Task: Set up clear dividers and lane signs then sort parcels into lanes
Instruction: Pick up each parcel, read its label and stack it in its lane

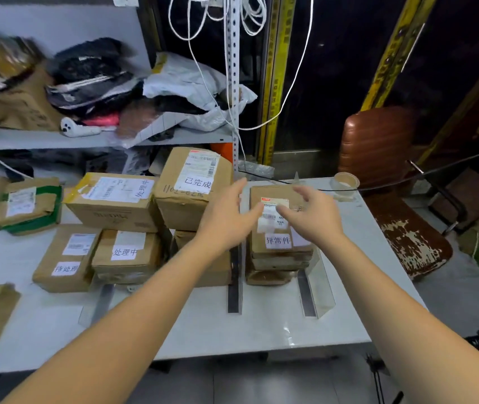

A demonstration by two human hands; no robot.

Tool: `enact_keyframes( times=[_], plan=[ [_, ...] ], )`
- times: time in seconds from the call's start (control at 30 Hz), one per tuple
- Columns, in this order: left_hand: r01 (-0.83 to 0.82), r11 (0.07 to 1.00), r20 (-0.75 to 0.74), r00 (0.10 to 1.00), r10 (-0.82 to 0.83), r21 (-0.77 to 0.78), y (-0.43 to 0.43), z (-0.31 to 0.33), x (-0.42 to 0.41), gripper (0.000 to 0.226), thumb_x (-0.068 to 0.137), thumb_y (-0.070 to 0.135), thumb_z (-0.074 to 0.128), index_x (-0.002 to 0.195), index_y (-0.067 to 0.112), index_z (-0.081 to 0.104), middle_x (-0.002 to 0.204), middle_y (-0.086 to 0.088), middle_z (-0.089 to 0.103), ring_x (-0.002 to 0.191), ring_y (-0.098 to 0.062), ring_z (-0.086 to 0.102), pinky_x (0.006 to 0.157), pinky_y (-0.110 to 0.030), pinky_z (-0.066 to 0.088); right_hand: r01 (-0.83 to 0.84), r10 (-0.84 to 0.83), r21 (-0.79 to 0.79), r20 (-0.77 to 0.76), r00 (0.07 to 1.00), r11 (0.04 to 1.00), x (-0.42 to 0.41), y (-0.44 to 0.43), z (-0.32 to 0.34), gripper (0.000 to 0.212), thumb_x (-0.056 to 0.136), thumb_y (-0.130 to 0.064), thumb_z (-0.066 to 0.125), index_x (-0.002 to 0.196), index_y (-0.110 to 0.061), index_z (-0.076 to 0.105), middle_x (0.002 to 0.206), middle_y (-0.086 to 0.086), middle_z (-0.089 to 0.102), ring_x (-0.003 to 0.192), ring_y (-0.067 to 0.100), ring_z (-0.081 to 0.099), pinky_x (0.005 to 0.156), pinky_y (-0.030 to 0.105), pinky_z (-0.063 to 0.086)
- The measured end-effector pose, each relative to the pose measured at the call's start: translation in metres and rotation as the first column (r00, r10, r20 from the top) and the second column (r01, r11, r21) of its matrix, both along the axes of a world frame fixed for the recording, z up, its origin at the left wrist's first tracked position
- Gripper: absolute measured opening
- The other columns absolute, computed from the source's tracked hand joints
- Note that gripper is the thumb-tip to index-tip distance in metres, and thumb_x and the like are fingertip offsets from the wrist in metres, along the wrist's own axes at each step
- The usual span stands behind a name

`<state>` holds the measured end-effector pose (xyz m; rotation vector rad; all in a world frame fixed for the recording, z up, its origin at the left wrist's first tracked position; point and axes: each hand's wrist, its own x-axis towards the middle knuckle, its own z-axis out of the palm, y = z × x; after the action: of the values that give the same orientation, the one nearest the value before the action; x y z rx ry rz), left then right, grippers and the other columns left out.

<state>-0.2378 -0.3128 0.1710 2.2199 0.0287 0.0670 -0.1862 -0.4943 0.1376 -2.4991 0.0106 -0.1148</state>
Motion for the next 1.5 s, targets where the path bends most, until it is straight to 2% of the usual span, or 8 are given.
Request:
enact_keyframes(
  times=[0.13,0.27,0.43,0.67,0.83,1.0,1.23,1.5],
  plan=[
    [-0.139,0.987,0.124,0.984,0.13,0.075,0.055,0.048,-0.012,0.056,0.091,0.051,0.064,0.142,0.027,0.055,0.128,0.005,0.064,0.099,-0.01,0.066,0.093,-0.037,0.055,-0.12,0.114,0.035,0.122,0.986,0.992,-0.005,0.048,0.047,0.063,0.084,-0.051,0.074,0.139,-0.024,0.059,0.139,-0.005,0.063,0.132,0.019,0.054,0.108,0.041,0.048],
    [-0.179,0.984,0.203,0.964,0.171,0.022,0.114,0.081,-0.024,0.055,0.09,0.052,0.066,0.139,0.028,0.059,0.115,0.011,0.068,0.095,-0.006,0.067,0.093,-0.036,0.055,-0.221,0.211,0.03,0.206,0.956,0.975,-0.02,0.1,0.089,0.059,0.088,-0.046,0.073,0.14,-0.022,0.059,0.139,-0.004,0.063,0.132,0.017,0.053,0.104,0.033,0.043],
    [-0.275,0.919,0.249,0.946,0.206,0.282,0.226,0.092,-0.044,0.063,0.094,0.055,0.059,0.15,0.028,0.047,0.144,0.003,0.058,0.13,-0.02,0.055,0.106,-0.043,0.047,-0.324,0.322,-0.028,0.226,0.919,0.946,-0.037,0.183,0.122,0.061,0.091,-0.044,0.072,0.144,-0.02,0.055,0.144,-0.002,0.058,0.136,0.018,0.049,0.108,0.033,0.041],
    [-0.353,0.765,0.136,0.932,0.335,0.539,0.415,0.074,-0.085,0.071,0.093,0.066,0.052,0.152,0.028,0.042,0.151,-0.001,0.05,0.133,-0.026,0.052,0.099,-0.044,0.052,-0.427,0.443,-0.131,0.13,0.887,0.895,-0.051,0.338,0.124,0.06,0.089,-0.047,0.072,0.141,-0.023,0.057,0.138,-0.002,0.062,0.127,0.021,0.056,0.095,0.038,0.049],
    [-0.335,0.697,0.041,0.914,0.403,0.634,0.531,0.061,-0.112,0.072,0.095,0.064,0.05,0.156,0.028,0.035,0.151,-0.003,0.049,0.13,-0.027,0.054,0.093,-0.044,0.055,-0.485,0.497,-0.151,0.05,0.866,0.861,-0.058,0.447,0.108,0.066,0.087,-0.049,0.073,0.145,-0.023,0.053,0.141,0.001,0.06,0.127,0.023,0.057,0.099,0.037,0.049],
    [-0.356,0.649,0.008,0.88,0.474,0.673,0.634,0.04,-0.137,0.07,0.094,0.064,0.051,0.153,0.028,0.04,0.149,-0.003,0.05,0.133,-0.028,0.05,0.097,-0.046,0.051,-0.564,0.577,-0.197,0.007,0.817,0.802,-0.057,0.548,0.092,0.067,0.087,-0.052,0.071,0.145,-0.026,0.052,0.146,-0.004,0.057,0.13,0.02,0.055,0.102,0.038,0.049],
    [-0.377,0.6,-0.08,0.799,0.596,0.706,0.743,0.007,-0.154,0.059,0.093,0.064,0.049,0.144,0.033,0.047,0.135,-0.001,0.059,0.118,-0.029,0.059,0.083,-0.04,0.053,-0.683,0.683,-0.163,-0.066,0.727,0.712,-0.034,0.686,0.054,0.066,0.087,-0.051,0.071,0.146,-0.027,0.051,0.148,-0.005,0.055,0.135,0.02,0.051,0.103,0.043,0.05],
    [-0.451,0.616,-0.195,0.683,0.704,0.646,0.829,-0.041,-0.144,0.062,0.096,0.058,0.05,0.148,0.023,0.047,0.148,-0.005,0.051,0.132,-0.03,0.05,0.098,-0.043,0.046,-0.789,0.779,-0.037,-0.14,0.611,0.613,-0.007,0.808,-0.006,0.065,0.085,-0.045,0.074,0.143,-0.023,0.056,0.143,-0.002,0.06,0.13,0.021,0.055,0.102,0.035,0.048]
  ],
)
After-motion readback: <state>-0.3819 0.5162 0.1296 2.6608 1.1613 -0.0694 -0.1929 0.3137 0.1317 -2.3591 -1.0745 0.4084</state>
